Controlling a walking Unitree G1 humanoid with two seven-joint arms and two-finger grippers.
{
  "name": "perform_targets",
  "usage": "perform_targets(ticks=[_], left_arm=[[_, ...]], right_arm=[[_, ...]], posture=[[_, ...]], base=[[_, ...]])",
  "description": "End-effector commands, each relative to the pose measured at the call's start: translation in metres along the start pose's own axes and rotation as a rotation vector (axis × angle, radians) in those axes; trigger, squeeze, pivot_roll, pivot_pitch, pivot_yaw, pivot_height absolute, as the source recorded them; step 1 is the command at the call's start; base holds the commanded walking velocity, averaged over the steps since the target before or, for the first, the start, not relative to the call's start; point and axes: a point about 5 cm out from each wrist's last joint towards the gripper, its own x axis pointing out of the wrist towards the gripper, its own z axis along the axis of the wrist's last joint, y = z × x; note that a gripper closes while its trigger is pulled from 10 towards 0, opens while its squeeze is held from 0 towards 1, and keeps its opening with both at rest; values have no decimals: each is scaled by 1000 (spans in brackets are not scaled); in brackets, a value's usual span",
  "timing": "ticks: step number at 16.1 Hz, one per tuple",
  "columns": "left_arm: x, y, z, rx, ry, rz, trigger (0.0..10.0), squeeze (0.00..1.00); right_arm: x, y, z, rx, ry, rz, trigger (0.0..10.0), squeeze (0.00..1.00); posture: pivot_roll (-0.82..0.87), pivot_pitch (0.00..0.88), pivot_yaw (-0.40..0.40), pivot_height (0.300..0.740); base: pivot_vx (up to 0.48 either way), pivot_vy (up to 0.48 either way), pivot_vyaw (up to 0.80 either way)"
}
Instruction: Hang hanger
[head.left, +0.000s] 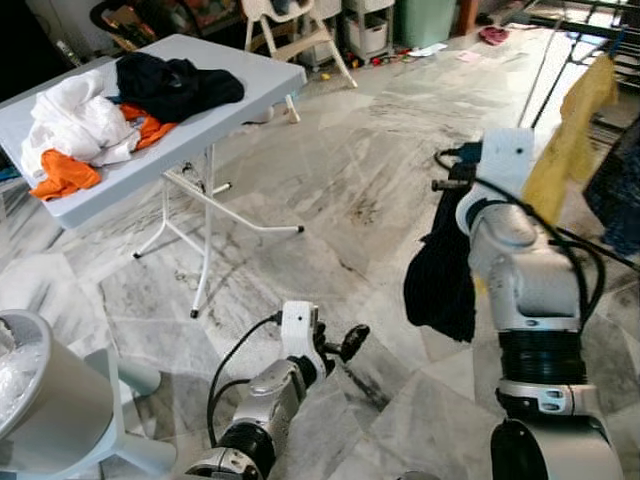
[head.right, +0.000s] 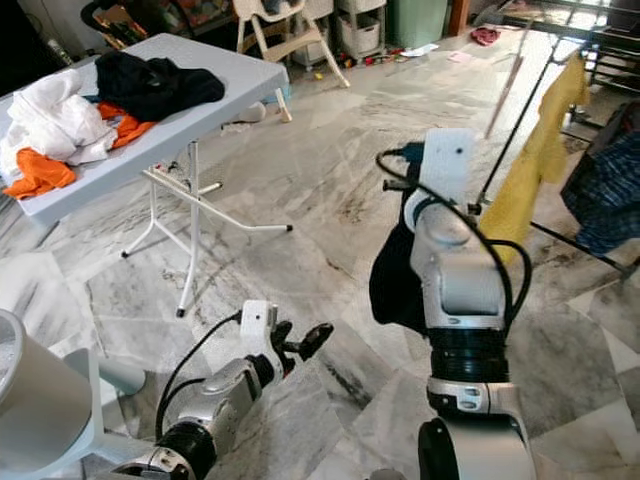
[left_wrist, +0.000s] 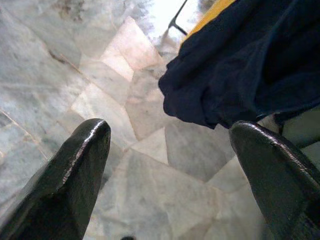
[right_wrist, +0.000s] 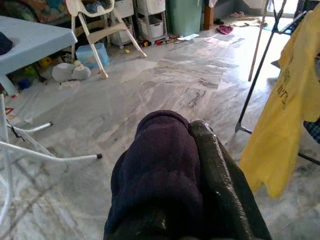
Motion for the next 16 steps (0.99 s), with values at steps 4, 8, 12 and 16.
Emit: perform_targets(ticks=[4, 8, 12, 16], left_arm=[[20, -34, 17, -216, -48, -97, 10000, 0], [27, -55, 27, -280, -80, -193, 10000, 0], [34, -78, 36, -334, -84, -293, 10000, 0], [35, -100, 40, -363, -83, -399, 10000, 0]], right_arm=[[-14, 3, 22, 47, -29, 13, 0, 0], [-24, 13, 20, 77, 14, 57, 0, 0], [-29, 20, 8, 73, 56, 96, 0, 0], [-27, 19, 3, 44, 56, 77, 0, 0]], posture=[[-428, 65, 150, 740], [-438, 69, 151, 740], [-433, 74, 157, 740], [-426, 81, 162, 740]], base=[[0, 0, 0], [0, 0, 0], [0, 0, 0], [0, 0, 0]])
